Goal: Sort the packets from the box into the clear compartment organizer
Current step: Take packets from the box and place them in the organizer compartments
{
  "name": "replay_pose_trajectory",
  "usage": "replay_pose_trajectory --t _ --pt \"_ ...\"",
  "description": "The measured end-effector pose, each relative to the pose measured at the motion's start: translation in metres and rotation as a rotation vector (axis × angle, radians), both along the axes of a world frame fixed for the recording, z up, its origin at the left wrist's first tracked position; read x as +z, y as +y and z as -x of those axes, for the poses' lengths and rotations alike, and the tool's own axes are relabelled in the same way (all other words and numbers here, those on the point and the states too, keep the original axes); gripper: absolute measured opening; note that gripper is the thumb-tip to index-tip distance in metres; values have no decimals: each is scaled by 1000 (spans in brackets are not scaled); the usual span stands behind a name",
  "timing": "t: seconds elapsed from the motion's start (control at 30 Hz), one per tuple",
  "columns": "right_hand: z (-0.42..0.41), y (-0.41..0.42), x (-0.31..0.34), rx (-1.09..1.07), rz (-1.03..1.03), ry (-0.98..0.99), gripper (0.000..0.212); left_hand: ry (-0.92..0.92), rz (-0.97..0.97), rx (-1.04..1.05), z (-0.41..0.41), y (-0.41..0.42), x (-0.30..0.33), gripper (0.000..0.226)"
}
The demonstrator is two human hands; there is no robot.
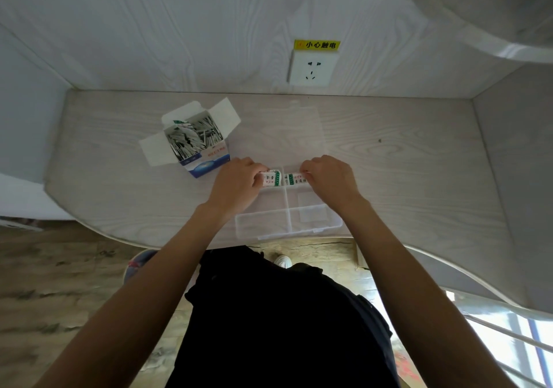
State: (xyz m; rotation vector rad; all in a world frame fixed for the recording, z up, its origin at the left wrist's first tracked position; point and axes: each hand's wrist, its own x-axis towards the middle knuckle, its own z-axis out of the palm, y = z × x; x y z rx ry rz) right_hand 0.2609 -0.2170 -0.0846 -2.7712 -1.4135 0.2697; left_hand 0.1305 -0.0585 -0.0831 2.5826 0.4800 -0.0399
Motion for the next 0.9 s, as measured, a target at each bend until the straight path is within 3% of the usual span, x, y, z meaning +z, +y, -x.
replay_pose_trajectory --t 0.27,0.9 --pt "0 5 -2 36 66 -9 23 -109 -257 -57 4 -7 -8 17" --pt "0 10 3 3 -2 132 24 -32 -276 -3 11 -2 -3 17"
